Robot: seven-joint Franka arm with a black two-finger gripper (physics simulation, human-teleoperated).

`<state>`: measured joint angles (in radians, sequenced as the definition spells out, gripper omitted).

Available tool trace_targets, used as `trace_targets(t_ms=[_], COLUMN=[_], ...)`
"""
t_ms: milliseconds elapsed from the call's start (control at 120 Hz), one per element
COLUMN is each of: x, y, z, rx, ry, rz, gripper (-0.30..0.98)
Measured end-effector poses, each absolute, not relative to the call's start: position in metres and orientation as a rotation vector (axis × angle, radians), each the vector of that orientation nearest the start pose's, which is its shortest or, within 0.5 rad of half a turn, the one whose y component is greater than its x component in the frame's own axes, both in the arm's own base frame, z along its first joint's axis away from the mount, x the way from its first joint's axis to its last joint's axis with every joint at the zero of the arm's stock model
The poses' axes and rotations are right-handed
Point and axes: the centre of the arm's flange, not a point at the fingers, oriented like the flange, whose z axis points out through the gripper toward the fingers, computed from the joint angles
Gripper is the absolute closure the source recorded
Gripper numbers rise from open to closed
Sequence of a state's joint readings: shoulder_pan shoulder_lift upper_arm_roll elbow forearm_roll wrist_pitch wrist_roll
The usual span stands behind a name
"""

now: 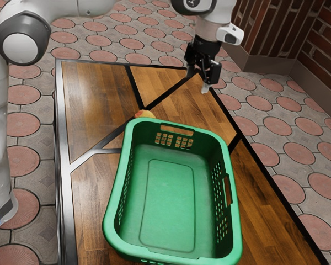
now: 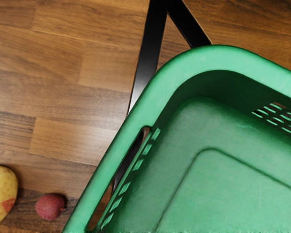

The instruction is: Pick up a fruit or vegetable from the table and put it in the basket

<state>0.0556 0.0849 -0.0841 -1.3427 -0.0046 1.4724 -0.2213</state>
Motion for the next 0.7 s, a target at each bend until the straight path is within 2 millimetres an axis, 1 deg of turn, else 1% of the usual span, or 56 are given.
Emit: trace_targets(t_ms=[92,208,275,342,408,450,475,525,625,700], x=[0.570,0.570,0.568,0.564,0.562,0.559,0.556,0.542,0.518,0.497], y=[-0.015,-0.008,-0.006,0.000,0.006,0.010,0.012,0.015,0.020,0.038], z=[0.672,0.672,0.670,0.668,0.660,0.651,0.644,0.629,0.608,0.600], rx=[-3.150,-3.150,-3.162,-3.141,-3.116,-3.092,-3.078,-3.051,-3.024,-3.020], ry=[-0.316,-0.339,-0.314,-0.272,-0.208,-0.160,-0.129,-0.064,0.060,0.102], rz=[-0.055,-0.044,-0.019,0.017,0.066,0.107,0.134,0.174,0.196,0.175], gripper=[0.00,0.00,0.01,0.01,0.01,0.01,0.01,0.01,0.01,0.01])
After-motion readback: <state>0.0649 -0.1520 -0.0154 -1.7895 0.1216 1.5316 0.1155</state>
